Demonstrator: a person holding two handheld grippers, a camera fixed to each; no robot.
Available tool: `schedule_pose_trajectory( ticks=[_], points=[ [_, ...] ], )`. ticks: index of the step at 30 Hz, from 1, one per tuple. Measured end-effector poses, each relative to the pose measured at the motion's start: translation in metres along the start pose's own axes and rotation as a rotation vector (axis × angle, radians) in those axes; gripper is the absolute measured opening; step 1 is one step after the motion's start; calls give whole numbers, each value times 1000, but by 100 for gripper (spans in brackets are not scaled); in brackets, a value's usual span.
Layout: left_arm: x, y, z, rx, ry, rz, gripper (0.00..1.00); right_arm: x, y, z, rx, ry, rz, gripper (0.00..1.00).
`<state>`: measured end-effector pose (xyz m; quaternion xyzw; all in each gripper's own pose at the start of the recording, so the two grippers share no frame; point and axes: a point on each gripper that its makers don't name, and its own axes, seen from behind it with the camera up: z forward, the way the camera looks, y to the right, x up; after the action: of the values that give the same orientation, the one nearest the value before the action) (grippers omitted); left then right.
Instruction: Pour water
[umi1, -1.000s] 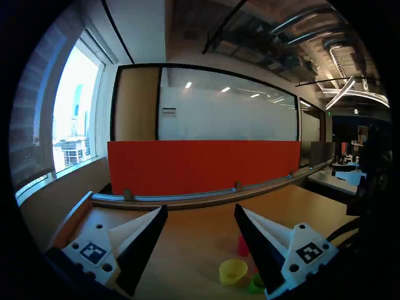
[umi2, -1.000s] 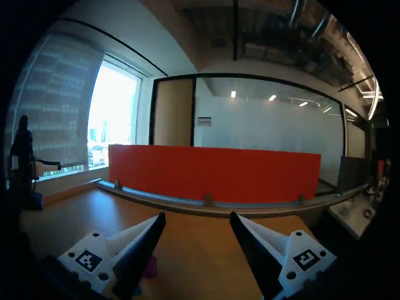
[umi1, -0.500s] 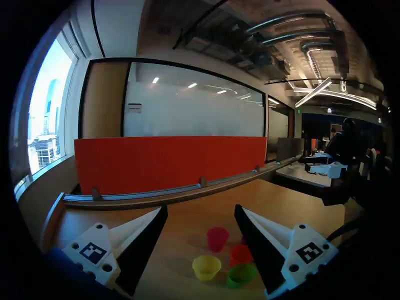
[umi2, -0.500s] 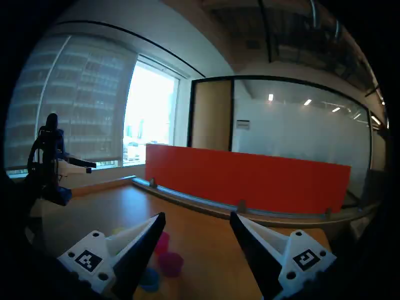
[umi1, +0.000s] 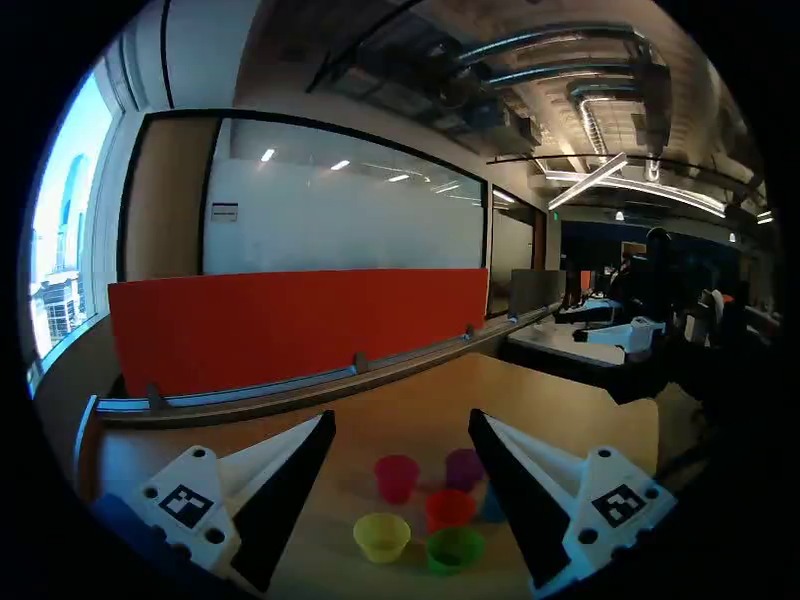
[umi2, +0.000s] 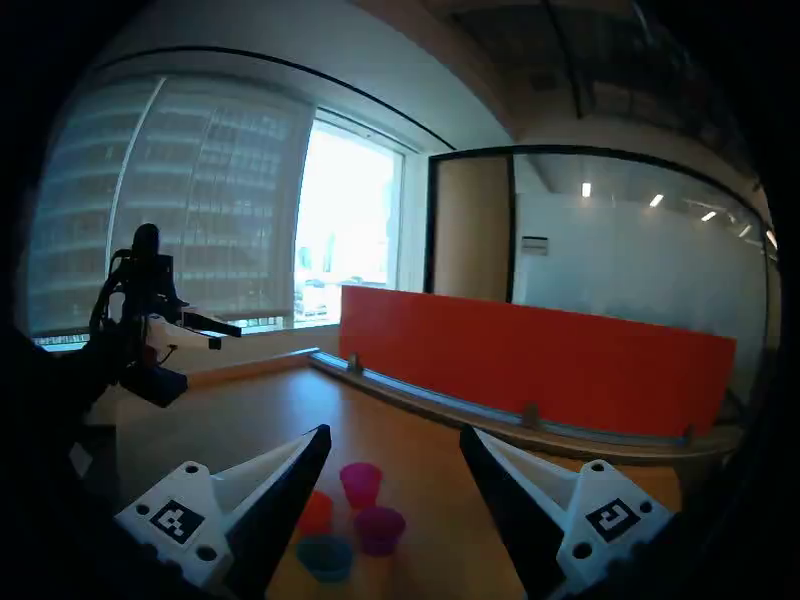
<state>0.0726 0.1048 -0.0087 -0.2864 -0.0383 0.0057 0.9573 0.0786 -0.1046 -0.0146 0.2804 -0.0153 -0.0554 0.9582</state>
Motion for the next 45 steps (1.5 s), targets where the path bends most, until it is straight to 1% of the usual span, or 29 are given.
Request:
schedule_pose_trajectory(
  ticks=[6, 15, 20, 24, 29, 32, 36, 41, 45],
  points=[
    [-8, 4, 3, -27, -27, 34, 99, -6, -8, 3, 55, -33, 2, 100],
    [-24, 10, 7, -81, -92, 60, 99, -19, -25, 4, 164, -105, -39, 100],
    [-35, 14, 9, -109, -117, 83, 99, -28, -31, 5, 202, -137, -58, 100],
    [-42, 16, 11, -127, -127, 90, 99, -38, -37, 4, 230, -168, -73, 100],
    [-48, 14, 12, -130, -134, 86, 99, -49, -40, 6, 246, -198, -84, 100],
    [-53, 16, 11, -147, -142, 80, 99, -55, -41, 7, 255, -215, -87, 100],
    [-65, 18, 12, -170, -172, 69, 99, -65, -42, 8, 265, -236, -89, 100],
    [-83, 19, 15, -181, -217, 60, 99, -79, -44, 8, 280, -263, -94, 100],
    [-98, 18, 16, -176, -241, 79, 99, -94, -43, 9, 285, -284, -98, 100]
  ],
)
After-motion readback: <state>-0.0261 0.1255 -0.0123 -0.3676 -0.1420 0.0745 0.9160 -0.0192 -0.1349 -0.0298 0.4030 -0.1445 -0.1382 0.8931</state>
